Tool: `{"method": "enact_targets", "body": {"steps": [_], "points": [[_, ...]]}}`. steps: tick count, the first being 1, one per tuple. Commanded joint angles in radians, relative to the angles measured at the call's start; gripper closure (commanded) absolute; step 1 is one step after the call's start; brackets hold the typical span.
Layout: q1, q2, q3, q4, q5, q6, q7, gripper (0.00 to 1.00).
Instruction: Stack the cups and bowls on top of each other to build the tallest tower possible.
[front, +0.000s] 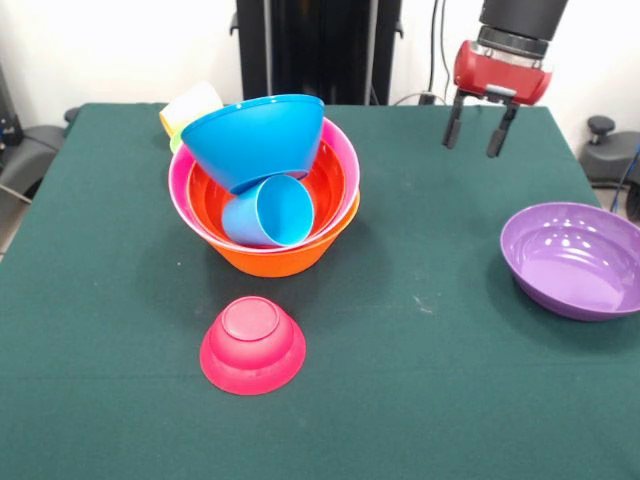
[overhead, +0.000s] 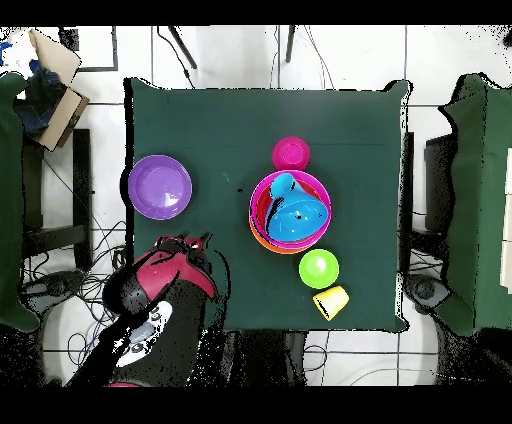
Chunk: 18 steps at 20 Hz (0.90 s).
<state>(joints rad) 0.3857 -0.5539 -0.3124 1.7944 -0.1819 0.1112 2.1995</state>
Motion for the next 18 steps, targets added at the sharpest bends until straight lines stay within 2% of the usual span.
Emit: {"method": "enact_targets", "body": {"steps": [1, 3, 6, 10, 15, 18], "points": [[0.023, 0.001, 0.132, -0.005, -0.002, 0.001, 0.079, 0.0], [-0.005, -0.02, 0.176, 0.005, -0.009, -0.033, 0.074, 0.0], [-0.087, -0.066, 0.278, 0.048, -0.048, -0.087, 0.051, 0.0], [-0.186, -0.116, 0.376, 0.101, -0.105, -0.121, 0.022, 0.0], [-0.28, -0.157, 0.449, 0.146, -0.161, -0.127, 0.005, 0.0], [-0.317, -0.138, 0.469, 0.141, -0.189, -0.136, 0.0, 0.0]]}}
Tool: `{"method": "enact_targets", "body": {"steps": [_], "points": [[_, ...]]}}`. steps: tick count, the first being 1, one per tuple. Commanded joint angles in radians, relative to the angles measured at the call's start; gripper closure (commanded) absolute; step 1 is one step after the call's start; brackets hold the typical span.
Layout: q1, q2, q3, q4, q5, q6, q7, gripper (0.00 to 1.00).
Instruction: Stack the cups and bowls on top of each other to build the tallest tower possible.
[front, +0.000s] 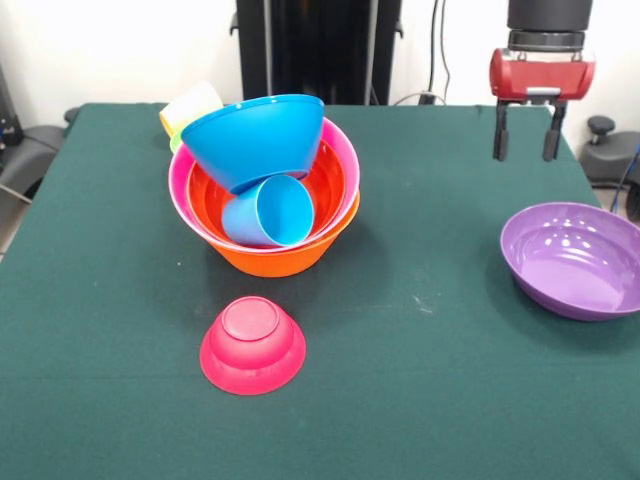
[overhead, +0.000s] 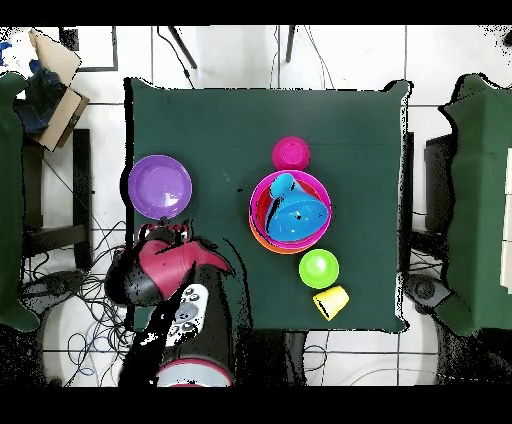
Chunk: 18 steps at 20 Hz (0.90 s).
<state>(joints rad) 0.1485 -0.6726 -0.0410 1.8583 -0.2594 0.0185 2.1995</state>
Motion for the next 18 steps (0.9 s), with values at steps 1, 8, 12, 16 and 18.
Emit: {"method": "enact_targets", "body": {"steps": [1, 8, 12, 16, 18], "points": [[-0.085, -0.013, 0.198, 0.075, -0.117, -0.044, 0.001, 0.0], [-0.032, 0.096, 0.113, 0.045, -0.11, -0.057, 0.046, 0.0], [0.026, 0.138, 0.064, 0.037, -0.096, -0.067, 0.064, 0.0], [0.084, 0.188, 0.024, 0.016, -0.08, -0.108, 0.083, 0.0], [0.1, 0.21, 0.02, 0.004, -0.076, -0.117, 0.083, 0.0]]}}
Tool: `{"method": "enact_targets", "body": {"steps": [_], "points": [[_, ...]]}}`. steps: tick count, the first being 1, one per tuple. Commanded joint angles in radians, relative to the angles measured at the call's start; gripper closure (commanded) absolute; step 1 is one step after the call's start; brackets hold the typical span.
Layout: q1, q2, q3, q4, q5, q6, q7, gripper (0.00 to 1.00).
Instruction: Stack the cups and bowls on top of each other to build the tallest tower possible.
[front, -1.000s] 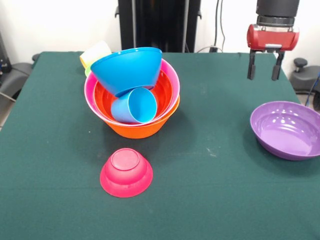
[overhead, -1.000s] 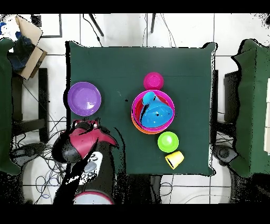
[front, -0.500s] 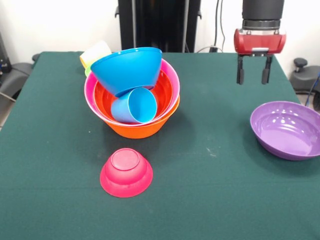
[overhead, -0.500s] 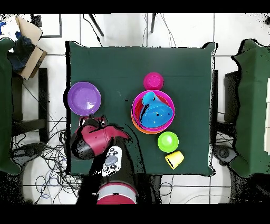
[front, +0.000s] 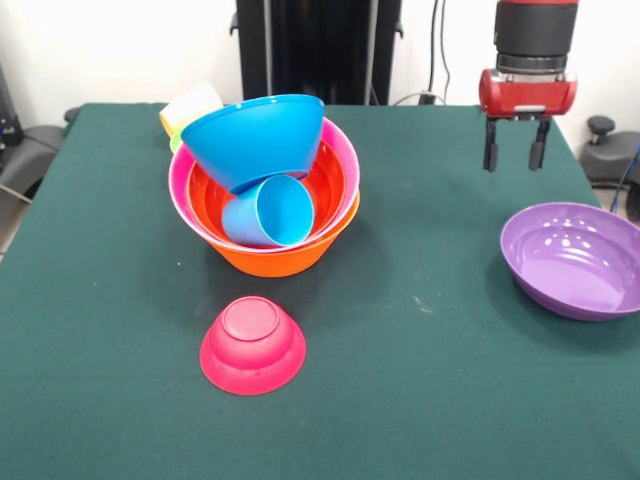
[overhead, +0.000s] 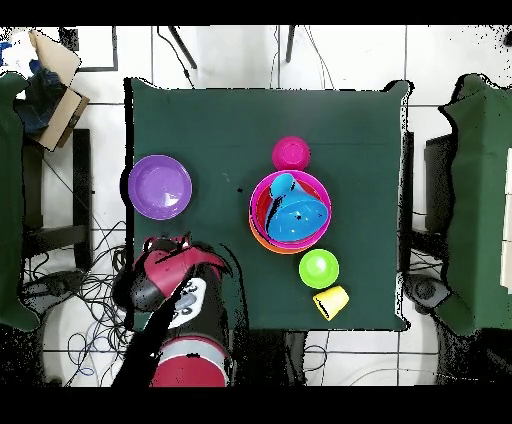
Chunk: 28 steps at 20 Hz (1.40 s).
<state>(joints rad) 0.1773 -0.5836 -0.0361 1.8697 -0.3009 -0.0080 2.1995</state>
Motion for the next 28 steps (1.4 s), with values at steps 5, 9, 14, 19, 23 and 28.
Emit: {"method": "enact_targets", "body": {"steps": [5, 9, 14, 19, 23, 28], "points": [[0.091, 0.199, 0.013, -0.047, -0.025, -0.116, 0.077, 0.0], [0.133, 0.288, -0.032, -0.096, 0.001, -0.168, 0.084, 0.0], [0.162, 0.338, -0.061, -0.131, 0.025, -0.19, 0.083, 0.0], [0.262, 0.176, -0.177, -0.014, 0.147, -0.007, 0.153, 0.0], [0.3, -0.001, -0.248, 0.05, 0.219, 0.246, 0.16, 0.0], [0.273, -0.071, -0.253, 0.025, 0.225, 0.339, 0.118, 0.0]]}}
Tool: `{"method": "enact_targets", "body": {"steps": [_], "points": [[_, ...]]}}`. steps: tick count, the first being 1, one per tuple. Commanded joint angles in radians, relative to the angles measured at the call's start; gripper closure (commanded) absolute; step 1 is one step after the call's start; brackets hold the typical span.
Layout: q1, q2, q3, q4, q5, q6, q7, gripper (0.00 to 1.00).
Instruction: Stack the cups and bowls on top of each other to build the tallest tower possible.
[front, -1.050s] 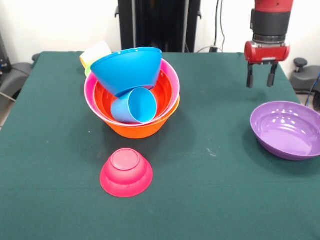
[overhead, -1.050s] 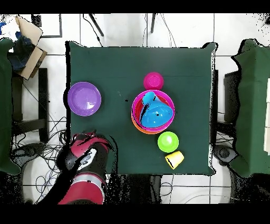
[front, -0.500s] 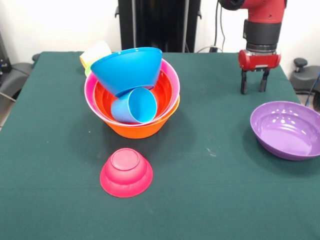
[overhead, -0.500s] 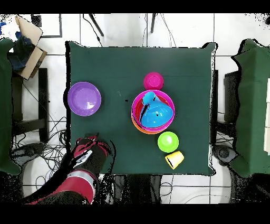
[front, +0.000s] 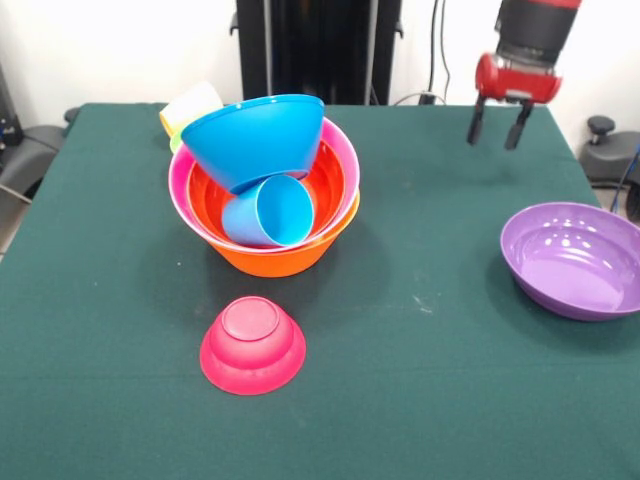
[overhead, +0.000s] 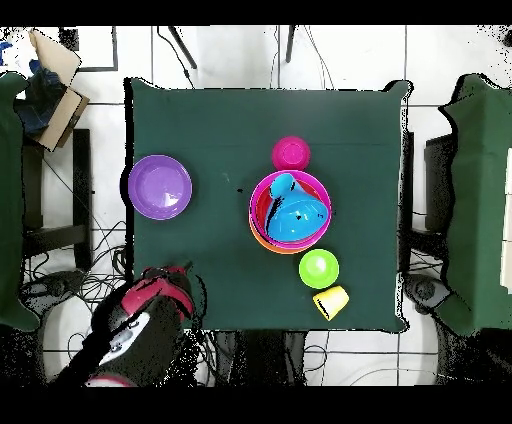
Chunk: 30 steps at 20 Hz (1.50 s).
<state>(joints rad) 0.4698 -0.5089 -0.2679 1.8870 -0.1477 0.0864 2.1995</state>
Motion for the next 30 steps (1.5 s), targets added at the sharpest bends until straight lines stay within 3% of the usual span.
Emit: {"method": "enact_targets", "body": {"steps": [1, 21, 30], "points": [[-0.029, -0.152, -0.015, -0.001, 0.069, 0.25, 0.111, 0.0], [-0.211, -0.212, 0.104, -0.025, 0.023, 0.227, 0.015, 0.0], [-0.285, -0.261, 0.171, -0.062, -0.006, 0.321, -0.082, 0.0]]}}
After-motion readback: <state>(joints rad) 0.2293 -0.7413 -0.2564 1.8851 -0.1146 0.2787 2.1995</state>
